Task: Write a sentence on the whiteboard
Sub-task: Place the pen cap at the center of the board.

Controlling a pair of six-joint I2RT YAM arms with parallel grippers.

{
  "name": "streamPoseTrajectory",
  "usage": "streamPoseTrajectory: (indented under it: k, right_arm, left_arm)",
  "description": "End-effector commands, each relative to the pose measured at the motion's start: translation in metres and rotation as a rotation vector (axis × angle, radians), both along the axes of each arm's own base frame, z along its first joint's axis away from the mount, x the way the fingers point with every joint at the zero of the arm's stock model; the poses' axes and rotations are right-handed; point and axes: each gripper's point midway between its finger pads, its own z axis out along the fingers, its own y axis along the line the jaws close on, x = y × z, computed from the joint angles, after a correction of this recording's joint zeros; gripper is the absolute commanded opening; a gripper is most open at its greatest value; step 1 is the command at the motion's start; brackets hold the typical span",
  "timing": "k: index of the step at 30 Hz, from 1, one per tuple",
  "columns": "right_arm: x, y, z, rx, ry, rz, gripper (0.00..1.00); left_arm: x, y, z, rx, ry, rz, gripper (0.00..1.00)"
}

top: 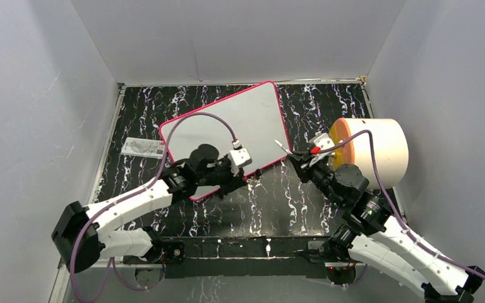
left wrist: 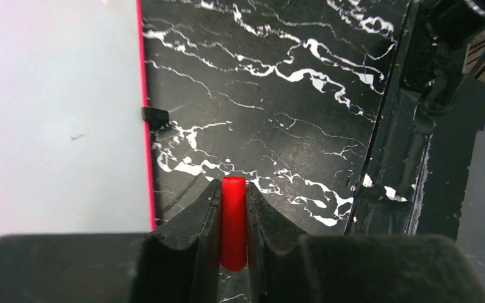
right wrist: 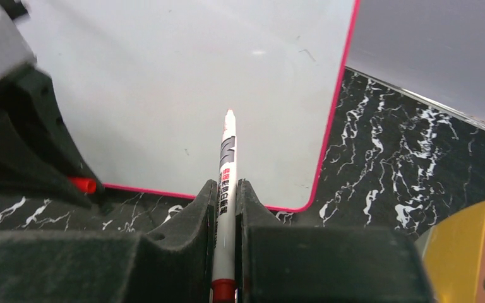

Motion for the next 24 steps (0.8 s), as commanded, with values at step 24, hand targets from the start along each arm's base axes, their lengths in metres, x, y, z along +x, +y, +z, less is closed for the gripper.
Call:
streamPoseTrajectory:
  k: [24]
  right_arm:
    - [0.010,-0.021,0.022,0.137,-0.079,-0.135,0.00]
  left_arm:
    - [0.009,-0.042,-0.129,0.302,0.083,0.247,0.08]
